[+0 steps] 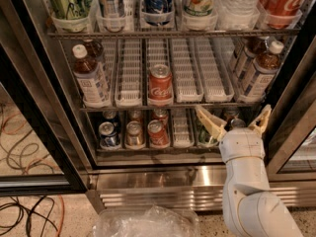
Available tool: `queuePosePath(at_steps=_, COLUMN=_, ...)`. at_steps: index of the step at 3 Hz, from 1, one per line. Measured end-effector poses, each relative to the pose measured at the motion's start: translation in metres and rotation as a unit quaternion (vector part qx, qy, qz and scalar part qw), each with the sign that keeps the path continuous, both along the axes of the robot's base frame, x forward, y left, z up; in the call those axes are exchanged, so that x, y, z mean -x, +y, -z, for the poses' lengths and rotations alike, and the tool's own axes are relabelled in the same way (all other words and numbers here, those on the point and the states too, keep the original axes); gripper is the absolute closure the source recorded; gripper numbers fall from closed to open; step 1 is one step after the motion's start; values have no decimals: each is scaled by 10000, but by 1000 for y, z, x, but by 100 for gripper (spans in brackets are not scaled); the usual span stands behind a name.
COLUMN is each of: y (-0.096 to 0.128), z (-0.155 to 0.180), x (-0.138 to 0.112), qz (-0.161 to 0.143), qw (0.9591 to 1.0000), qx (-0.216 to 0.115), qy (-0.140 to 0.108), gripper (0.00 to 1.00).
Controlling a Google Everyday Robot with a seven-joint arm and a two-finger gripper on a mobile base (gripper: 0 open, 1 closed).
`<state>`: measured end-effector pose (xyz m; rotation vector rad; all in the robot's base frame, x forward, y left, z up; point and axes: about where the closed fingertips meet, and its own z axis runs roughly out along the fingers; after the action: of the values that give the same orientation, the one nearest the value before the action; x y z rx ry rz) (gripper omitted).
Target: Pick blue plastic bottle from middle shelf of fridge
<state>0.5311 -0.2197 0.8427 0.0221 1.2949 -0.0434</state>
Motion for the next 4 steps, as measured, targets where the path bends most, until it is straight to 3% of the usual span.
queuePosePath(at_steps=1, y=-6, z=-6, x=1, qz=202, qw=9995, qx=194, qy=-177, gripper=0)
queuePosePath(at_steps=2, y=-6, z=-6, x=1, qz=201, qw=9994, qx=197, qy=-179, gripper=0)
queuePosePath(at_steps=3, y=-31, z=-9, x=-20, qz=494, qw=9977, qx=174, qy=-419, gripper=0)
queuePosePath(at_steps=4, y=-40, z=-12, x=-39, qz=543, qw=9964, qx=318, qy=-570, gripper=0)
